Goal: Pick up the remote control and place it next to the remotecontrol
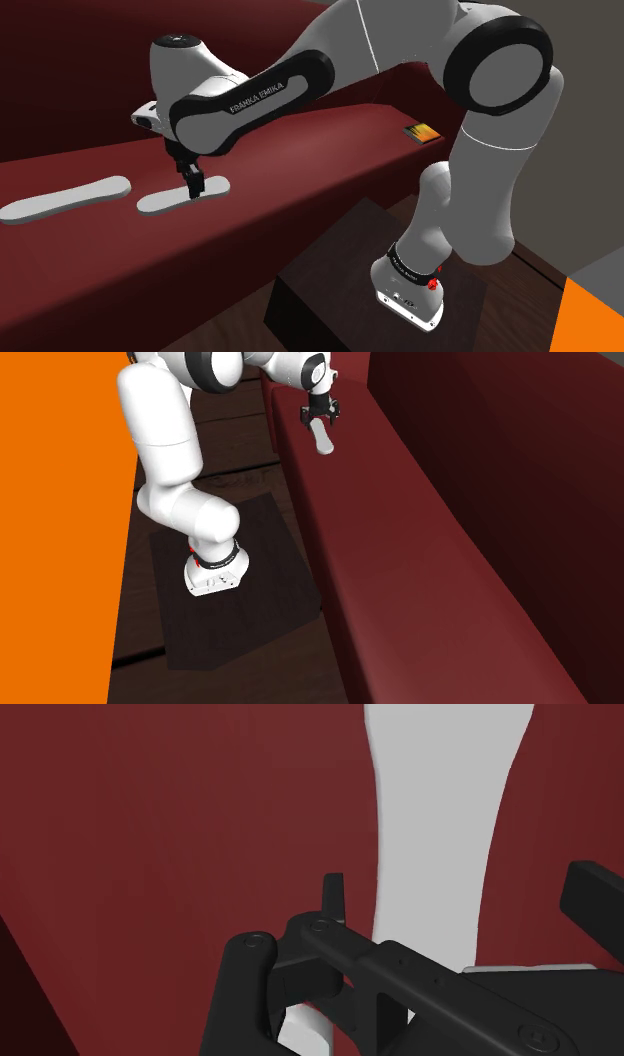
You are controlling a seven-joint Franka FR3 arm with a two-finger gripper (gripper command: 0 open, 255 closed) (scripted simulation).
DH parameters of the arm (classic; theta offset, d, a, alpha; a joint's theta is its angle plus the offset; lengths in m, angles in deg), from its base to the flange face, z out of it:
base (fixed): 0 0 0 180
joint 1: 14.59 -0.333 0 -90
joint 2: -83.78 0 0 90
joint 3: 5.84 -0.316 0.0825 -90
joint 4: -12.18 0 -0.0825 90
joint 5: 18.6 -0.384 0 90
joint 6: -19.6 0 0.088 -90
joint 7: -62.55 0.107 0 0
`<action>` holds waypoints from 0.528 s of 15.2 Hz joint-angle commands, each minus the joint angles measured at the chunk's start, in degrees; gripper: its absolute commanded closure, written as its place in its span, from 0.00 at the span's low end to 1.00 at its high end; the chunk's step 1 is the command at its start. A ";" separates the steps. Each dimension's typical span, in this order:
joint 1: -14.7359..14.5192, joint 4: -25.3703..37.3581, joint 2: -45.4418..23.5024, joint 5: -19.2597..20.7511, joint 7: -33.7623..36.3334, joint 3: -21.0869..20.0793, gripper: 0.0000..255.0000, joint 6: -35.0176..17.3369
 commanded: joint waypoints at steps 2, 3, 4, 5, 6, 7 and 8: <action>-0.31 1.49 2.77 0.56 0.35 0.15 0.00 4.25; -0.30 1.49 2.77 0.56 0.35 0.14 0.00 4.25; -0.30 1.48 2.77 0.56 0.35 0.14 0.00 4.25; -0.30 1.49 2.77 0.56 0.35 0.14 0.00 4.25; -0.30 1.49 2.77 0.56 0.35 0.14 0.00 4.25; -0.30 1.49 2.77 0.56 0.35 0.14 0.00 4.25; -0.30 1.49 2.77 0.56 0.35 0.14 0.00 4.25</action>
